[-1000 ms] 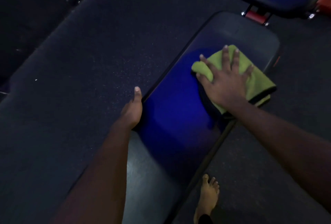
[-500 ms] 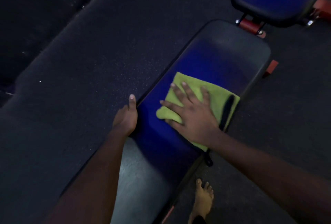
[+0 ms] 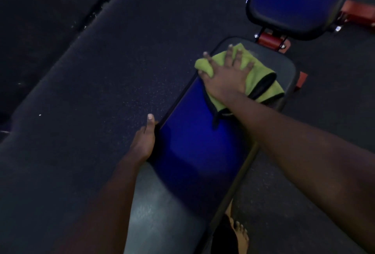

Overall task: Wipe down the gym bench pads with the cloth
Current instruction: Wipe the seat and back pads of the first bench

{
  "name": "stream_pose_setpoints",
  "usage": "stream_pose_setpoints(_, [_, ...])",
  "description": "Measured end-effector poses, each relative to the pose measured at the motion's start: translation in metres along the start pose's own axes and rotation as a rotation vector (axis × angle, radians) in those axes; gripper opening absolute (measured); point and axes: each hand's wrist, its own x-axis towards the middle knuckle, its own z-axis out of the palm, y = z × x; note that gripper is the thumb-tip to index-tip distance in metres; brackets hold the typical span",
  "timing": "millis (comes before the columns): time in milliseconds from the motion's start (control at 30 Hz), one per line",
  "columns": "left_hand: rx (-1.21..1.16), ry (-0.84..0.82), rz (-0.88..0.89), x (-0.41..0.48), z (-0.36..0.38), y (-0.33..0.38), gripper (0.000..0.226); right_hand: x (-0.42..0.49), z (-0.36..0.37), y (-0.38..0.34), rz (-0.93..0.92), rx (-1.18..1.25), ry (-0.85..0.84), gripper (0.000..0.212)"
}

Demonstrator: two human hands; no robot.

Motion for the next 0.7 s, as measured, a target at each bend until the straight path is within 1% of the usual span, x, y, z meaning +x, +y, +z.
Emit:
stream_pose_setpoints(133, [0.011,0.001,-0.021,0.014,0.013,0.03,0.087,-0.062,0.02,-0.002,-0.362,-0.018,0.045,0.065])
stream_pose_setpoints(200, [0.019,-0.008,-0.037,0.021,0.017,0.041,0.088,-0.096,0.031,0.013,-0.419,-0.003,0.078,0.065])
stream_pose_setpoints(267, [0.019,-0.028,-0.043,0.032,0.023,0.056,0.092,-0.105,0.034,0.04,-0.312,0.013,0.117,0.067])
stream_pose_setpoints(367, [0.018,-0.061,-0.045,0.044,0.03,0.075,0.098,-0.072,0.022,0.077,-0.081,0.03,0.131,0.067])
stream_pose_setpoints(433, [0.014,-0.073,-0.054,0.051,0.035,0.083,0.098,-0.032,0.008,0.092,0.084,0.05,0.098,0.067])
stream_pose_setpoints(533, [0.047,-0.03,-0.05,0.057,0.042,0.083,0.099,0.052,-0.013,0.097,0.283,0.141,0.014,0.07])
stream_pose_setpoints(567, [0.048,-0.011,-0.045,0.058,0.043,0.081,0.099,0.078,-0.019,0.09,0.304,0.153,-0.025,0.07])
stream_pose_setpoints(600, [0.044,0.002,-0.038,0.059,0.044,0.079,0.1,0.098,-0.023,0.079,0.286,0.146,-0.057,0.069])
stream_pose_setpoints(633, [0.036,0.003,-0.03,0.06,0.044,0.077,0.101,0.11,-0.024,0.065,0.225,0.114,-0.082,0.068])
stream_pose_setpoints(700, [0.01,-0.006,-0.023,0.06,0.043,0.075,0.102,0.111,-0.022,0.033,0.018,0.01,-0.119,0.069])
